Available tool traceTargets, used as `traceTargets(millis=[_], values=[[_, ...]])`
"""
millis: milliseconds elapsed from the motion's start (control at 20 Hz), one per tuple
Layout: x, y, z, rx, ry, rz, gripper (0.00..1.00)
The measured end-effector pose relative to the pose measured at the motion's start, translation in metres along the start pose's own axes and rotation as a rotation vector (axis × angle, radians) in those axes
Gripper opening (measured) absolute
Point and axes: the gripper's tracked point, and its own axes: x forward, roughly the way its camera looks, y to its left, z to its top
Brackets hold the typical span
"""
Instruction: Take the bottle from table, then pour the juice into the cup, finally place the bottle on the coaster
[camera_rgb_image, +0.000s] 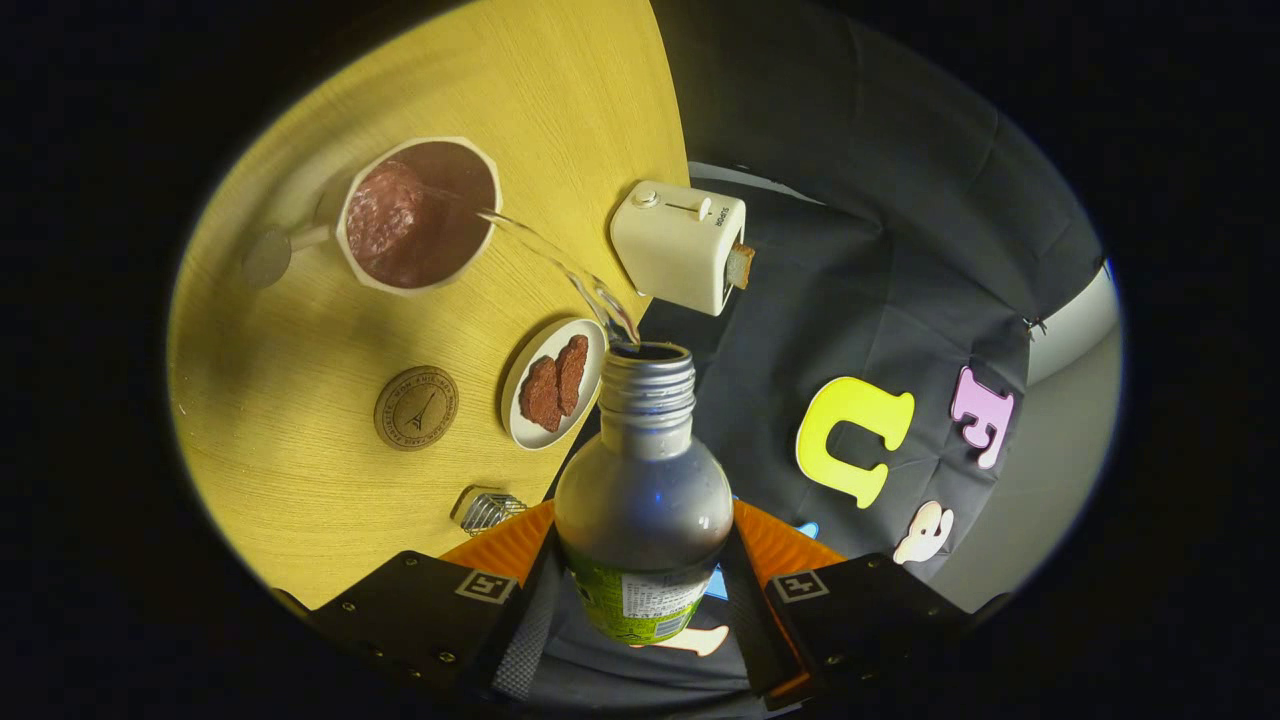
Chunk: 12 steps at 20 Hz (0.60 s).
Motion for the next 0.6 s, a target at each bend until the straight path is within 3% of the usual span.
traceTargets(millis=[600], values=[[-0.012, 0.006, -0.005, -0.051, -0.01, 0.001, 0.77]])
